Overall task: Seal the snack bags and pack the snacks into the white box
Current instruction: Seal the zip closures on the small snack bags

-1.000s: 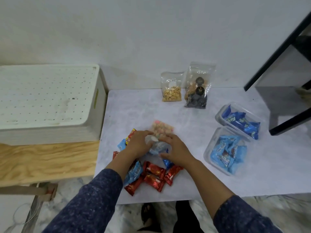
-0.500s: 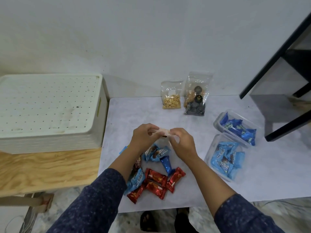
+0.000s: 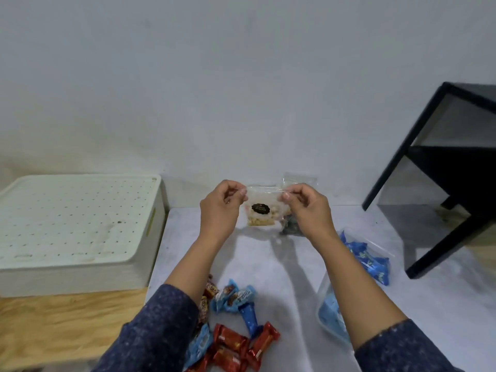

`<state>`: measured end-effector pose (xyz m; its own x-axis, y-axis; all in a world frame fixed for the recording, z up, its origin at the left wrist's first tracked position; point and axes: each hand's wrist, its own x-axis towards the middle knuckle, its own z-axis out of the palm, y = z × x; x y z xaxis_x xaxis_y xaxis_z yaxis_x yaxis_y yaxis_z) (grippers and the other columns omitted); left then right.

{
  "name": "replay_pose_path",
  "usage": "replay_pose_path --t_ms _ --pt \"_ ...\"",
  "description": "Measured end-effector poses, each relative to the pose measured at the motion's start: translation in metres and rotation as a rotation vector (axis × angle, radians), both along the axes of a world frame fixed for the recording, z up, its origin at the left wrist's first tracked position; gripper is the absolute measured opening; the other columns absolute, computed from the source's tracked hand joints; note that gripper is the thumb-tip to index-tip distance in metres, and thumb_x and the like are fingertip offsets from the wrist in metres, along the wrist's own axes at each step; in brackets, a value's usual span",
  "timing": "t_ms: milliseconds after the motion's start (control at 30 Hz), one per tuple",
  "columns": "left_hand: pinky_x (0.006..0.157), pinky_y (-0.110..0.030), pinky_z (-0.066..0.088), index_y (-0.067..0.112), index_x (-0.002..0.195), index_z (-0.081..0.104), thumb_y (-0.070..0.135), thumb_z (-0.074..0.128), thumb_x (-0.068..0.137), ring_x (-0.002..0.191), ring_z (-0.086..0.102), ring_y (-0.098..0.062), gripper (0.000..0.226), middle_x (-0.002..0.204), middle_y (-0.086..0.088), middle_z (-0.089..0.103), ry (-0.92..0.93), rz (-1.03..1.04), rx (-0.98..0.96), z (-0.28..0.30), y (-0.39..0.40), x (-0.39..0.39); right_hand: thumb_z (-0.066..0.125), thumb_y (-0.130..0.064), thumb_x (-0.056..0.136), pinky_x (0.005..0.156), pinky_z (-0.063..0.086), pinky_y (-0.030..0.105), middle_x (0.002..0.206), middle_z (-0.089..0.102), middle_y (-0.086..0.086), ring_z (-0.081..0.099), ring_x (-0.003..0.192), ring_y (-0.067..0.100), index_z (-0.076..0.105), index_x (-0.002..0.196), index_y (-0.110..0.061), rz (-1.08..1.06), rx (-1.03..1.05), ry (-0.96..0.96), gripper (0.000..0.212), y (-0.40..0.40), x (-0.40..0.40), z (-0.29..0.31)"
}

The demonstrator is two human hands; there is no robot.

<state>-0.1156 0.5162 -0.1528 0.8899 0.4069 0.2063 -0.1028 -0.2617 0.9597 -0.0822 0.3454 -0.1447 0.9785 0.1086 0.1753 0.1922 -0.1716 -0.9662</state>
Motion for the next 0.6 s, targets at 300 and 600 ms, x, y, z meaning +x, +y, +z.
replay_pose_path --t_ms 300,600 --pt "0.061 -0.001 0.036 0.023 0.080 0.061 0.015 0.059 0.088 0.070 0.052 0.013 0.012 0.076 0.018 0.062 -0.076 0.093 0.174 0.022 -0.017 0.004 0.061 -0.007 0.086 0.068 0.046 0.023 0.078 0.070 -0.007 0.064 0.083 0.006 0.061 0.075 -0.020 0.025 0.054 -0.113 0.017 -0.014 0.007 0.024" --pt "0.065 0.000 0.036 0.024 0.081 0.060 0.018 0.059 0.089 0.070 0.051 0.009 0.010 0.078 0.017 0.062 -0.082 0.042 0.130 0.032 -0.024 -0.001 0.064 -0.006 0.084 0.068 0.045 0.023 0.069 0.071 -0.011 0.062 0.076 0.004 0.064 0.073 -0.018 0.124 0.067 -0.100 0.016 -0.017 0.008 0.029"
